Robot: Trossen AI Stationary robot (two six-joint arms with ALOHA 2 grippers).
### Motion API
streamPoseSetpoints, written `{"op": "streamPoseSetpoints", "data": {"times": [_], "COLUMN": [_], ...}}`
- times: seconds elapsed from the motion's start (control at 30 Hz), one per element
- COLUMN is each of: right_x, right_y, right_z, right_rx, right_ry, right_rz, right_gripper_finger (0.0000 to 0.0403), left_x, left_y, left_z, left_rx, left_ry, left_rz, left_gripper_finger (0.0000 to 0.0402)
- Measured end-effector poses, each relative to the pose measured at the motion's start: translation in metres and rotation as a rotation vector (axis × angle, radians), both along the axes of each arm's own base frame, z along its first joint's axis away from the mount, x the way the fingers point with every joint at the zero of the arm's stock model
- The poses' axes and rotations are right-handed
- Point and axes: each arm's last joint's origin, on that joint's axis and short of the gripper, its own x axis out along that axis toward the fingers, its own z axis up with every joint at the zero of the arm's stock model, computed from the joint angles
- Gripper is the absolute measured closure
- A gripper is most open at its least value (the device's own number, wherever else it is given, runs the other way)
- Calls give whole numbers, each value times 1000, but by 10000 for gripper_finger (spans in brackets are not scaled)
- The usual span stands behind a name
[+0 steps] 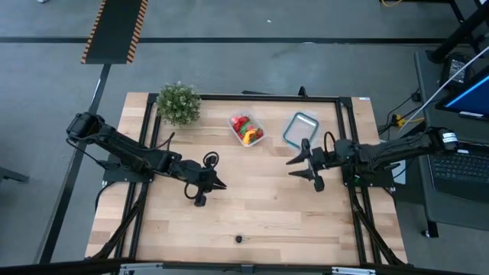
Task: Pick and placing Produce into tupperware
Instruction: Put the black cherry into the transparent container
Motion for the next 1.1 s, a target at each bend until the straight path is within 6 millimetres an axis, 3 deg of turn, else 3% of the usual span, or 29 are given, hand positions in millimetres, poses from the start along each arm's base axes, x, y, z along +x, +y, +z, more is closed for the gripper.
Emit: {"op": "streamPoseSetpoints", "data": {"times": [0.1,0.47,0.63,0.9,1.1], "right_x": [-2,-3,-2,-2,-3], "right_y": [3,12,19,27,29], "right_z": [-9,-12,-16,-17,-14], "right_rx": [41,101,134,163,167], "right_ry": [40,74,114,127,99], "right_rz": [17,82,114,153,164], "right_gripper_finger": [228,228,228,228,228], "left_x": [0,10,16,15,21], "left_y": [-1,-8,-11,-27,-50], "left_z": [-1,-5,-11,-17,9], "left_rx": [0,-56,-92,-81,-23], "left_ry": [-1,-45,-58,-23,10], "left_rz": [-7,-139,-94,13,42], "left_gripper_finger": [387,398,397,359,299]}}
